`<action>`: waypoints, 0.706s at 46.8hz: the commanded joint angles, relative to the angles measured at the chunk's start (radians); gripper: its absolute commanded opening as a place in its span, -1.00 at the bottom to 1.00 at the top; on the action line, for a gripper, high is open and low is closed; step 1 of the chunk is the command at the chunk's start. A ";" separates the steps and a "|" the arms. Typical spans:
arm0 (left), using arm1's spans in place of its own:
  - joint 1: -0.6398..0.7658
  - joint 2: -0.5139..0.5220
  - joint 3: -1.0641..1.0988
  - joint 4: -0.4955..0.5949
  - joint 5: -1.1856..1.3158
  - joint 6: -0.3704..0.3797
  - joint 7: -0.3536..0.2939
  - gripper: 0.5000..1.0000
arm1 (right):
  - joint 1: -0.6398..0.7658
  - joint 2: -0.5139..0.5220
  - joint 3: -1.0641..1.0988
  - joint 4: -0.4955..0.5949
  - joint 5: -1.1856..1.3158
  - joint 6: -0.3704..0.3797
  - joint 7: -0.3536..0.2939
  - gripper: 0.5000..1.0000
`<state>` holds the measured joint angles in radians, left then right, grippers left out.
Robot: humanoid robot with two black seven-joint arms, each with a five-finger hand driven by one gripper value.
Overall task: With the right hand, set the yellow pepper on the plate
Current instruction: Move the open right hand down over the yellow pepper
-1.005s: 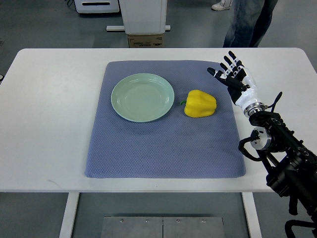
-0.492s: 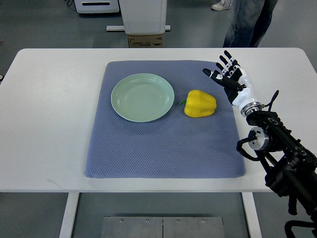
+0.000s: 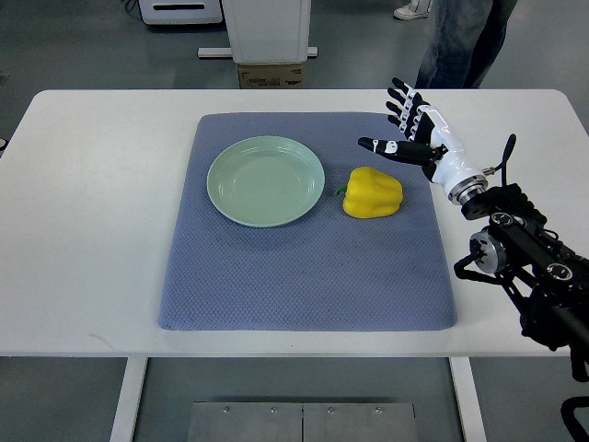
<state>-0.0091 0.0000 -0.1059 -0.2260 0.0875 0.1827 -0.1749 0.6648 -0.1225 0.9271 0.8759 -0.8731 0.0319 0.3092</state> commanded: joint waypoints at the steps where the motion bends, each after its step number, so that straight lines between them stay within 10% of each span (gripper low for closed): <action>1: 0.000 0.000 0.000 -0.001 0.000 0.000 0.000 1.00 | 0.009 -0.028 -0.028 0.000 -0.017 0.023 0.008 1.00; 33: 0.000 0.000 0.000 0.001 0.000 0.000 0.000 1.00 | 0.055 -0.089 -0.229 -0.012 -0.193 0.046 0.070 1.00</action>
<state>-0.0092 0.0000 -0.1059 -0.2265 0.0875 0.1826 -0.1749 0.7195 -0.2042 0.7085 0.8661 -1.0574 0.0782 0.3787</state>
